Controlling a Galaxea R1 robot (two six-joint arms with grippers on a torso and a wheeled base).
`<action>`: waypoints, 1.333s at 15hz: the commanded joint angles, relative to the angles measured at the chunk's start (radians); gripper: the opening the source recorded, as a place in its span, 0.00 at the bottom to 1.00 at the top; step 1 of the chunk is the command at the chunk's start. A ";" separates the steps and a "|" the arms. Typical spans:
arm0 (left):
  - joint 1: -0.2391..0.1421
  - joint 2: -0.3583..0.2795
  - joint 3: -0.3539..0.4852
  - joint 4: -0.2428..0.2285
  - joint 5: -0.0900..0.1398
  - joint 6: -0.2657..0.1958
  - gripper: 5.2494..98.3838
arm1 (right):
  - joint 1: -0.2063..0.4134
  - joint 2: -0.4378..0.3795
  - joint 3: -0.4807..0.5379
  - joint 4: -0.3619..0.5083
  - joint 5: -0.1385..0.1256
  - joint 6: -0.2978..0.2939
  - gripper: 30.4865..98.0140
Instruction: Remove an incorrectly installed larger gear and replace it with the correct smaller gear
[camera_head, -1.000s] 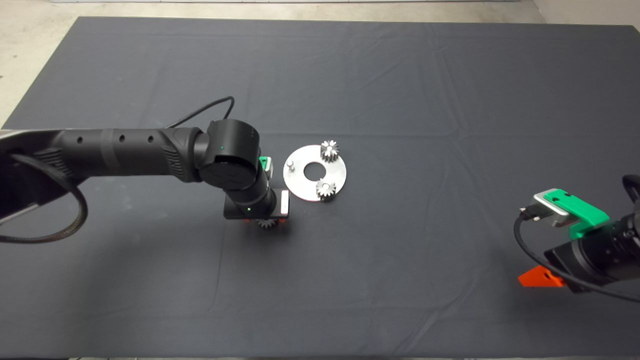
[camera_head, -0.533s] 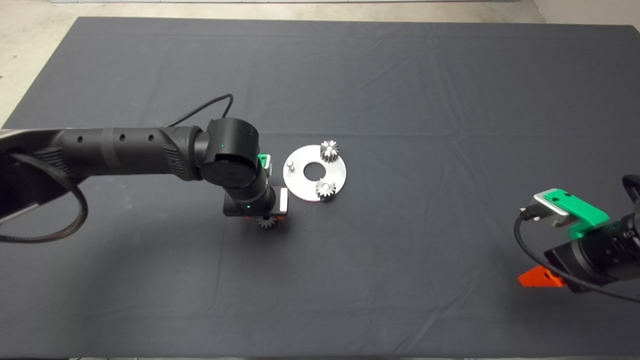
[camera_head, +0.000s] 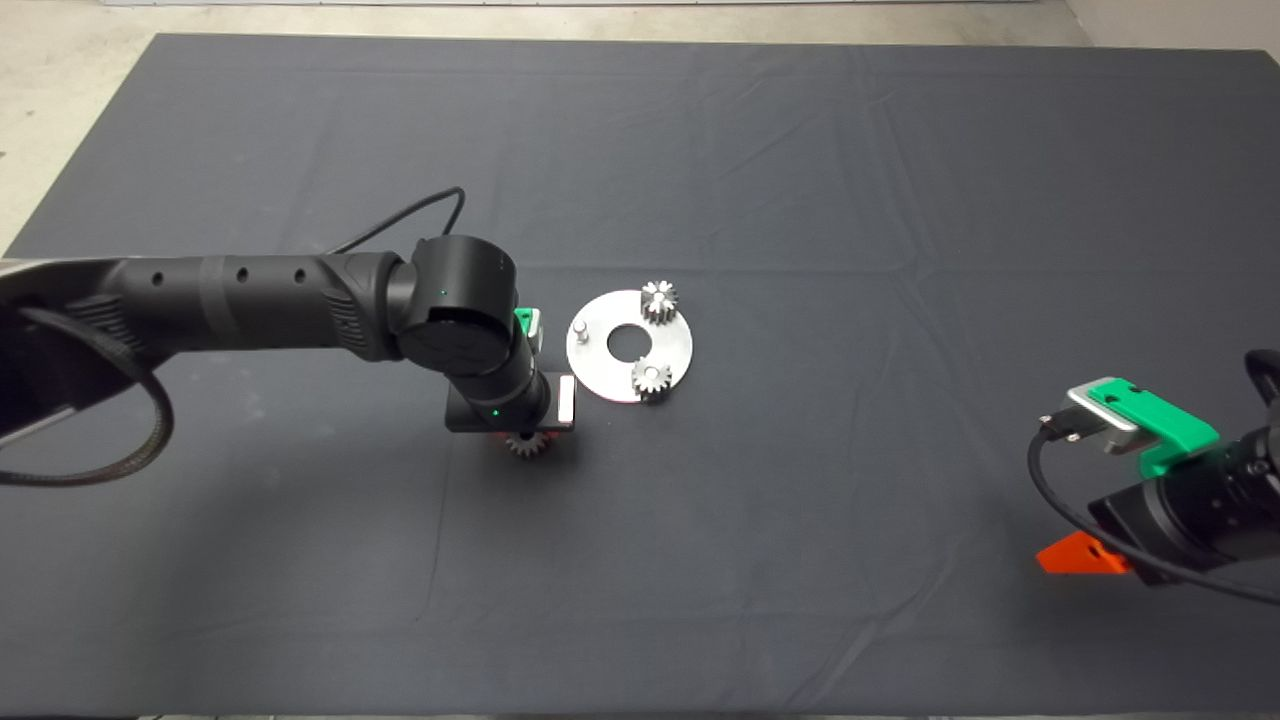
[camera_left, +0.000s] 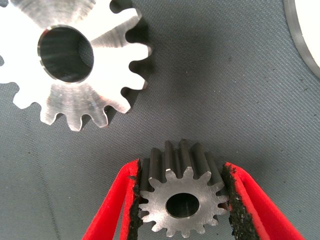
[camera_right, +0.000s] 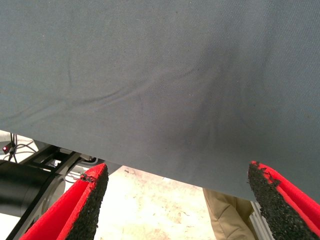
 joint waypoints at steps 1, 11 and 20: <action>-0.008 -0.006 0.009 0.003 0.065 0.005 0.34 | 0.015 0.001 0.005 0.023 -0.068 -0.003 0.64; -0.014 -0.001 -0.007 0.003 0.067 0.006 0.29 | 0.015 0.006 0.002 0.021 -0.068 -0.003 0.64; -0.118 0.050 0.096 -0.132 0.067 -0.034 0.22 | 0.013 0.005 0.002 0.021 -0.067 -0.003 0.64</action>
